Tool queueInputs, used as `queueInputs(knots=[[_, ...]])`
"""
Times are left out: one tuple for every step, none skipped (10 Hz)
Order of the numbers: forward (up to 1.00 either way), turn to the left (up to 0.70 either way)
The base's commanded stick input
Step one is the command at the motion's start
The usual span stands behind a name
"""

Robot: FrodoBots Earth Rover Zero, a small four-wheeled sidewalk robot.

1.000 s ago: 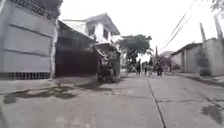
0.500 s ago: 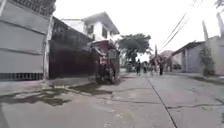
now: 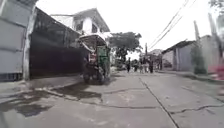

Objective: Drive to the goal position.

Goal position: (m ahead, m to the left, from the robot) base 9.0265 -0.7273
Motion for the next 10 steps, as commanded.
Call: queueInputs(knots=[[0.7, 0.0], [0.7, -0.01], [0.7, -0.05], [0.7, -0.15], [0.7, -0.2], [0.7, -0.23], [0.7, -0.31], [0.7, -0.35], [0.7, -0.35], [0.7, -0.35]])
